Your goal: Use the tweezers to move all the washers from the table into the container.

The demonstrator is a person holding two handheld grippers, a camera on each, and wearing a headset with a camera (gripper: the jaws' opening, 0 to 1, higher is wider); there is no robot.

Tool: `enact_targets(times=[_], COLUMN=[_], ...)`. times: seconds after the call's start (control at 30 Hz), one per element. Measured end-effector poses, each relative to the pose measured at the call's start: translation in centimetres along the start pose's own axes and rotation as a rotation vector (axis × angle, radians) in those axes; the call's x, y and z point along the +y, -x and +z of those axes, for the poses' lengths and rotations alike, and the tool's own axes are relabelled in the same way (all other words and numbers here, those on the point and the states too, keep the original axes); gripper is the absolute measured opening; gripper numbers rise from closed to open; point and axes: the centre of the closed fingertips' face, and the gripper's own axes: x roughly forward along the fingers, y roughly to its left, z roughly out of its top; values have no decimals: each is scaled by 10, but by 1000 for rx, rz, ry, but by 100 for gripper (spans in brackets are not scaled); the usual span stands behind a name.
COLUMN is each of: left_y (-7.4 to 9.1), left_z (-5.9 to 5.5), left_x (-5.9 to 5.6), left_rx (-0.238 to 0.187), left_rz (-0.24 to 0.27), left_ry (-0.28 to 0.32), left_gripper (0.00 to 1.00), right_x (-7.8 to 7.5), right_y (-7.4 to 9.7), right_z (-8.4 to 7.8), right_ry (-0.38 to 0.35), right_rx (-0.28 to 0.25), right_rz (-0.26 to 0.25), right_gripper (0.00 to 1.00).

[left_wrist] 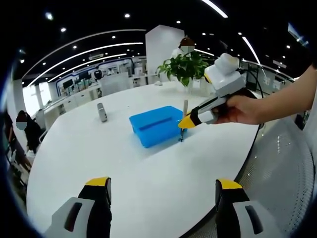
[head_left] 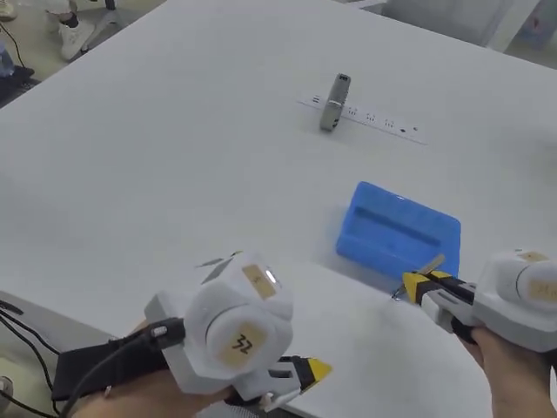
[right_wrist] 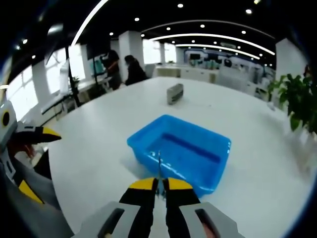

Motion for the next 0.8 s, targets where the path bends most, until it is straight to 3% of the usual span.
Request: enact_targets(times=[0.8], left_y=[-1], left_z=[0], left_x=[0], left_rx=[1], left_rz=[0], left_ry=[-7], left_gripper=[88], right_x=[3], right_y=[7], right_z=[-11], right_ry=[19], right_rx=[23], right_rz=[-19], right_gripper=[4])
